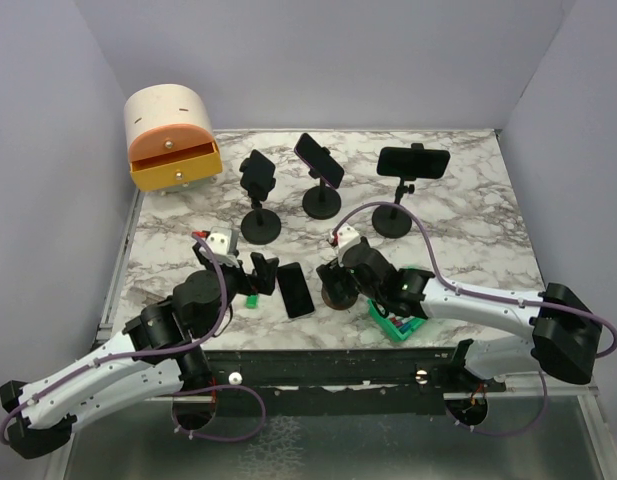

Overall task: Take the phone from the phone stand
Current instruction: Pick up the phone stand at the center of the board, then place the phone stand at the center of the board.

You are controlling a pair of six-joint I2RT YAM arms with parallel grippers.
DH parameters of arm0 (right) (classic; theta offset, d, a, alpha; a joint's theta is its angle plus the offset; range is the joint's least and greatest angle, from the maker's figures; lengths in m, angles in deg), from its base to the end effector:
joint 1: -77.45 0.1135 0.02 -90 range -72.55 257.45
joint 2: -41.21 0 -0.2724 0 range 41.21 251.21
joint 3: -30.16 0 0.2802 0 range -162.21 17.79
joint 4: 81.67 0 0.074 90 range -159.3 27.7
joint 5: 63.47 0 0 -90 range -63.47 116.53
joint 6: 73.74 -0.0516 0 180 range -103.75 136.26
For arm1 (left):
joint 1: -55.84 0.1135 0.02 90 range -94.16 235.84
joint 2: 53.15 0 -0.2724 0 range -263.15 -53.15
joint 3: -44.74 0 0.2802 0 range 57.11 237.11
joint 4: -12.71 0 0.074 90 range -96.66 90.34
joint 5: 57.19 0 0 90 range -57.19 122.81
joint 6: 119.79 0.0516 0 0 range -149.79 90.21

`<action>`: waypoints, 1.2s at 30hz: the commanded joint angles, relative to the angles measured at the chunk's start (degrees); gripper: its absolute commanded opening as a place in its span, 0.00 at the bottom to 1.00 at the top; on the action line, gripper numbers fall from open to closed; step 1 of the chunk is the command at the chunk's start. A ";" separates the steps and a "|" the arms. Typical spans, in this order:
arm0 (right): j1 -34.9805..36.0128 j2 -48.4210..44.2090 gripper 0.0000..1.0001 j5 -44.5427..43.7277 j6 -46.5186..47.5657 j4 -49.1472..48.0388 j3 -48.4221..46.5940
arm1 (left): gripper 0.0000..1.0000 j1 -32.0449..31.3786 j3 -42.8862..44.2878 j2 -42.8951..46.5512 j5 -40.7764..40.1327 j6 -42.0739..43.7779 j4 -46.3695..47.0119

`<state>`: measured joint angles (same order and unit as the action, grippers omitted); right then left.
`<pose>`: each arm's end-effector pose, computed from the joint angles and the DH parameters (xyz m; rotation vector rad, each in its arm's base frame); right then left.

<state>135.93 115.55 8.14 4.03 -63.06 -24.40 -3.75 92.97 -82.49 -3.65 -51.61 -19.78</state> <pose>0.1741 0.2528 0.2046 -0.7100 2.1038 0.3271 0.1074 -0.1224 0.3105 0.1354 1.7783 -0.4549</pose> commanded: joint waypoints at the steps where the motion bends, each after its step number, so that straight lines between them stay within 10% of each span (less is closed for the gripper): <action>1: -0.29 1.86 0.88 1.68 0.96 -2.45 -1.18 | 0.98 0.18 -0.68 1.49 1.56 0.91 -0.83; 15: -0.34 -3.39 0.41 3.78 2.72 0.98 -2.67 | 0.98 0.18 -1.13 1.95 0.41 1.43 -0.89; 36: -0.43 -17.10 0.37 -10.81 8.57 18.64 -25.73 | 0.98 0.18 -1.35 3.57 -0.89 1.57 -1.31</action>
<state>135.58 100.01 5.40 9.75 -48.05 -45.54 -3.75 92.22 -79.96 -3.52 -50.98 -20.08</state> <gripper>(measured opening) 0.731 0.983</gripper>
